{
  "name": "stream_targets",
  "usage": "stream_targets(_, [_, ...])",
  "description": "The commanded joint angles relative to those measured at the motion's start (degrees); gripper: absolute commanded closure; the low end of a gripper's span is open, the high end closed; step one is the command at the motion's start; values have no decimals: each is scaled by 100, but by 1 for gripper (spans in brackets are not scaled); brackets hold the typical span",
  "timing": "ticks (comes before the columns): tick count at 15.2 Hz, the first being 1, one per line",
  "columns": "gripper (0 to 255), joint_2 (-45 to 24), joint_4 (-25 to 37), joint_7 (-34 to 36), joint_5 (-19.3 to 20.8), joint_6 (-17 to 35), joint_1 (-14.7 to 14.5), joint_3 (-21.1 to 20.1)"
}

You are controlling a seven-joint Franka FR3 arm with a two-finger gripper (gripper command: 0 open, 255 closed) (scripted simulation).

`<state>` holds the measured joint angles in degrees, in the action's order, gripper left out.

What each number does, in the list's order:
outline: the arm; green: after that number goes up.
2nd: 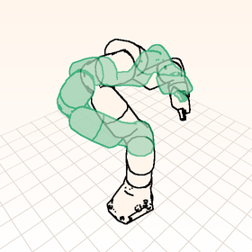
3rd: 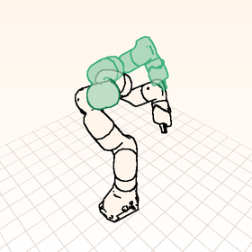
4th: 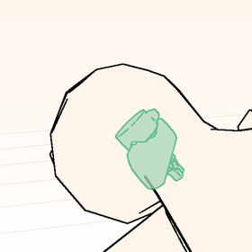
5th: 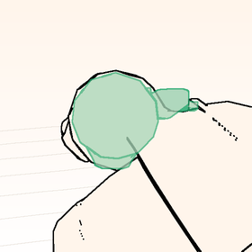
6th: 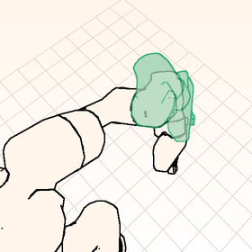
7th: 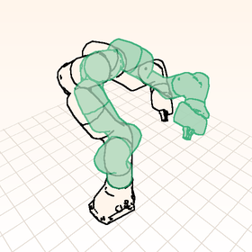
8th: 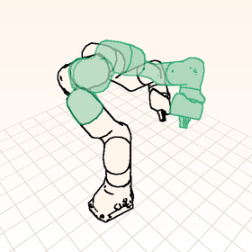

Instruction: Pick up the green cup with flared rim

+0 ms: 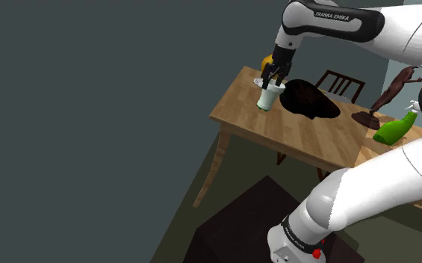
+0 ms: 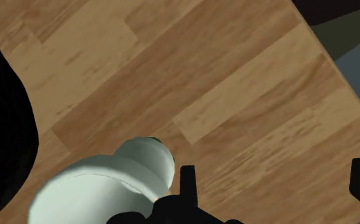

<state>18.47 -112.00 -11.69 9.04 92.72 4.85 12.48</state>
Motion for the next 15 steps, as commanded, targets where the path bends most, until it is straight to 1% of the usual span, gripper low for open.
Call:
stream_targets(1, [0, -402, 327, -133, 114, 45, 51, 95])
stream_targets(5, [0, -1195, 1056, -416, 290, 67, 174, 282])
stream_targets(6, [0, -1258, 1118, -438, 300, 67, 186, 294])
stream_targets(13, [0, -1207, 483, -334, 330, 644, 199, 307])
stream_targets(15, [0, -1207, 482, -334, 330, 644, 199, 307])
